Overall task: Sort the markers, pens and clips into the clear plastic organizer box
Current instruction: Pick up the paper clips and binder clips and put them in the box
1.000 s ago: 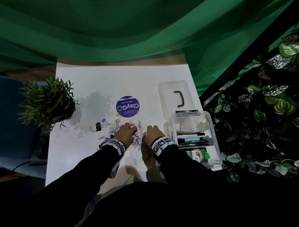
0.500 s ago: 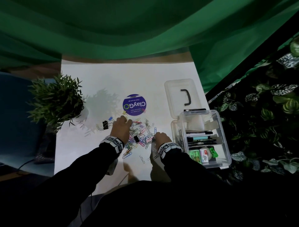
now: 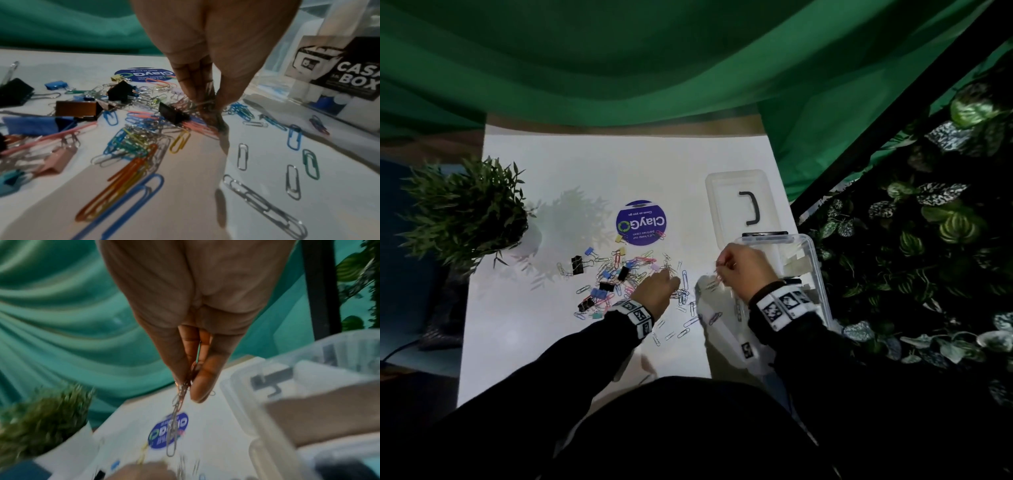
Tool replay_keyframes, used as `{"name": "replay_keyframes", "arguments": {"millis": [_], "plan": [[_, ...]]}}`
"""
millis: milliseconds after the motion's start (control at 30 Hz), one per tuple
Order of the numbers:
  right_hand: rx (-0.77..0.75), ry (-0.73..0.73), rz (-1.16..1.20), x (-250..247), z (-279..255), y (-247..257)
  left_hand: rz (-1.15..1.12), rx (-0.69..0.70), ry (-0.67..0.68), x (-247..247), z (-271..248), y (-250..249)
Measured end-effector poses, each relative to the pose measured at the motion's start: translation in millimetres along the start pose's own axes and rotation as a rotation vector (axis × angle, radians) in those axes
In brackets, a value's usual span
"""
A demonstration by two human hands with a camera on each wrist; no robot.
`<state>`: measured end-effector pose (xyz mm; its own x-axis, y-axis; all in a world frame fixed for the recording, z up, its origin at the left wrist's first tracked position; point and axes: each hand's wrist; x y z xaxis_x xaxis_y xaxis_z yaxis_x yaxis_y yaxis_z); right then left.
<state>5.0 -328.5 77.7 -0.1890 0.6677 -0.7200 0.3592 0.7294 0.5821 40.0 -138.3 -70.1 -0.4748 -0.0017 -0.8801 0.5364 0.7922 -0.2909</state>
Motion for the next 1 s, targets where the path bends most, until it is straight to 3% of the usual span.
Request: {"name": "replay_keyframes", "arguments": {"millis": [100, 200, 400, 533, 667, 833, 1000], "plan": [[0.04, -0.102, 0.124, -34, -2, -16, -0.189, -0.061, -0.037, -10, -3, 2], [0.071, -0.196, 0.101, -49, 11, -41, -0.427, -0.09, -0.142, -38, -10, -9], [0.111, -0.145, -0.087, -44, 34, -71, -0.739, 0.05, -0.277, -106, 8, -75], [0.141, -0.061, -0.15, -45, 35, -79, -0.733, 0.082, -0.242, -117, 45, -112], [0.12, -0.1, -0.157, -52, 27, -80, -0.625, 0.085, -0.168, -110, 59, -120], [0.042, -0.115, -0.086, -42, 17, -51, -0.605, -0.051, -0.247, -100, 46, -76], [-0.101, 0.155, -0.148, 17, 17, -4, -0.366, -0.211, -0.105, -59, 28, -18]]}}
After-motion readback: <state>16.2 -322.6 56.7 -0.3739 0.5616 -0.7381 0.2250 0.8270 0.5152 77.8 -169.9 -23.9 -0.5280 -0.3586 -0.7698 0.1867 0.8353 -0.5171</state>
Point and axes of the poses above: each hand's wrist, its own z-axis towards the middle knuckle, its own x-axis out of the palm, y = z × x, and after that the axes turned 1 degree about -x, right-handed
